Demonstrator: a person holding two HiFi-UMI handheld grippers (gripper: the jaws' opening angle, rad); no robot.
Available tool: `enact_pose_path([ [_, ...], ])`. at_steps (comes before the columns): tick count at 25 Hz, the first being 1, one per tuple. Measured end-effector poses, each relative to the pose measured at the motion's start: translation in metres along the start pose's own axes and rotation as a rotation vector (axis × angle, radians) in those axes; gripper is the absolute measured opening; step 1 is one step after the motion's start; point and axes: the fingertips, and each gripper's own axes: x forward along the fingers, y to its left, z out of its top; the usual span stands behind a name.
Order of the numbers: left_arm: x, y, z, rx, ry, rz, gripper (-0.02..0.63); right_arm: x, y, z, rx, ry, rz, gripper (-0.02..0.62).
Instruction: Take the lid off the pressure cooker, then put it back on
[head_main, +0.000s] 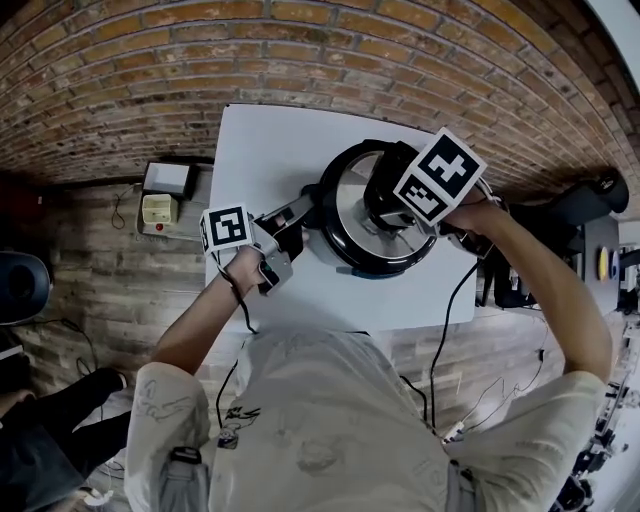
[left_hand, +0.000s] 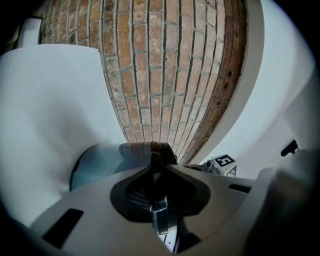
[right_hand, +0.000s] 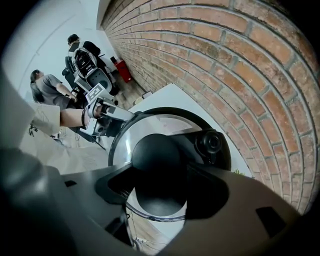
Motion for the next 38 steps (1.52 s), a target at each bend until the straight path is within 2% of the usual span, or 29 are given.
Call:
enact_pose_path([
  [5, 0.003, -0.004, 0.000, -0.007, -0.006, -0.032, 0.066, 0.000, 0.000, -0.001, -0.032, 0.013, -0.001, 0.300],
  [13, 0.002, 0.000, 0.000, -0.007, 0.007, -0.008, 0.066, 0.000, 0.000, -0.001, -0.045, 0.003, -0.003, 0.302],
  [17, 0.003, -0.001, 0.000, -0.006, 0.005, -0.022, 0.067, 0.000, 0.000, 0.000, -0.049, -0.003, -0.005, 0.301],
  [20, 0.001, 0.003, -0.001, -0.019, 0.006, 0.002, 0.067, 0.000, 0.000, -0.001, -0.054, -0.016, -0.005, 0.298],
  [23, 0.004, -0.004, 0.000, -0.016, 0.000, -0.027, 0.067, -0.001, 0.000, -0.001, -0.061, -0.012, -0.006, 0.296],
  [27, 0.001, 0.001, 0.001, 0.000, 0.005, 0.009, 0.067, -0.003, 0.001, 0.000, -0.073, 0.002, -0.006, 0.295],
  [33, 0.000, 0.005, 0.001, -0.022, -0.001, 0.012, 0.067, -0.022, 0.001, 0.001, -0.068, -0.017, -0.008, 0.293],
  [38, 0.001, 0.003, 0.001, -0.009, -0.005, 0.000, 0.067, -0.044, 0.002, -0.002, -0.067, -0.053, -0.017, 0.293],
])
